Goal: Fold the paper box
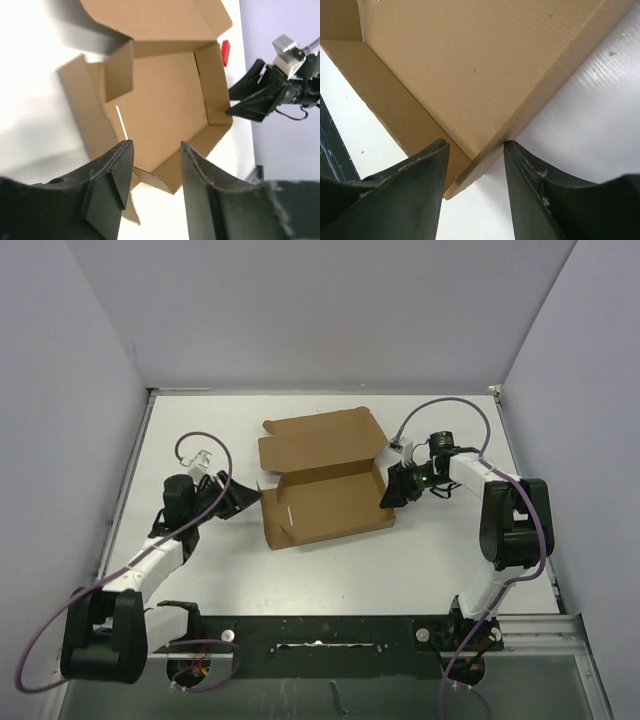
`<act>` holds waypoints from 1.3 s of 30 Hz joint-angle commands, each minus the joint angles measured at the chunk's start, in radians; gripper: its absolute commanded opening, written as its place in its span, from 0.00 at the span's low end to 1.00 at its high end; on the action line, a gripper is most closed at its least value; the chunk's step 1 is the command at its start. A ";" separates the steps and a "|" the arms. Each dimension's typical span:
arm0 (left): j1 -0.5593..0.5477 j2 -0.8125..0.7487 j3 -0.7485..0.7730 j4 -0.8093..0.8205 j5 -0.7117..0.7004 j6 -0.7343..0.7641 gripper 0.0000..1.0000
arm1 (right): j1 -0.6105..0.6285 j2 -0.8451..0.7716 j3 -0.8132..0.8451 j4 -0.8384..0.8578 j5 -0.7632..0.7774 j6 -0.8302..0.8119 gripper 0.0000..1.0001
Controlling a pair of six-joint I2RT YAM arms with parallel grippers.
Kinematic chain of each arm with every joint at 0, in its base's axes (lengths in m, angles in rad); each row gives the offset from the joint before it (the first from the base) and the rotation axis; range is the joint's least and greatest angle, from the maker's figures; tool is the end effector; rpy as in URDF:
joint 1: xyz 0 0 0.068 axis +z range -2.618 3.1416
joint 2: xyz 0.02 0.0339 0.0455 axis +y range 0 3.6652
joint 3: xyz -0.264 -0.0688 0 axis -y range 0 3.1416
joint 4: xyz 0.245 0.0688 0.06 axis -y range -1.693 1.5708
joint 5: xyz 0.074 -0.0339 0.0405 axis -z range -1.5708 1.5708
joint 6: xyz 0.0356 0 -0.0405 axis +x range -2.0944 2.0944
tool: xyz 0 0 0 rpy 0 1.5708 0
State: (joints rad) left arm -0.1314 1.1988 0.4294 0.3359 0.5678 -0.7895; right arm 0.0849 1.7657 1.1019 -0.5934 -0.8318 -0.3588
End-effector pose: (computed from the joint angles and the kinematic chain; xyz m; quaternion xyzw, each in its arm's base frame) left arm 0.2316 -0.0499 0.1884 -0.1186 0.8142 -0.4411 0.3582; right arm 0.3279 0.0543 0.1756 -0.2604 0.8675 0.3758 0.1960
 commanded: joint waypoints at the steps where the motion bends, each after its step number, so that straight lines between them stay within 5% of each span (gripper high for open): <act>1: 0.063 -0.141 -0.027 -0.179 -0.097 0.073 0.45 | 0.003 0.013 0.019 -0.006 -0.035 -0.013 0.48; 8: 0.118 -0.117 -0.076 -0.275 -0.133 0.048 0.40 | 0.003 0.010 0.018 -0.005 -0.031 -0.012 0.48; 19: 0.042 0.173 -0.023 -0.087 -0.069 0.005 0.35 | 0.002 0.009 0.018 -0.003 -0.027 -0.011 0.48; 39: -0.016 0.446 -0.089 0.545 0.072 -0.225 0.45 | 0.004 0.014 0.018 -0.003 -0.030 -0.011 0.48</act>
State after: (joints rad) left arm -0.1345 1.6066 0.3424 0.6876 0.5934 -0.9638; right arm 0.0849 1.7805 1.1023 -0.6006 -0.8314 -0.3607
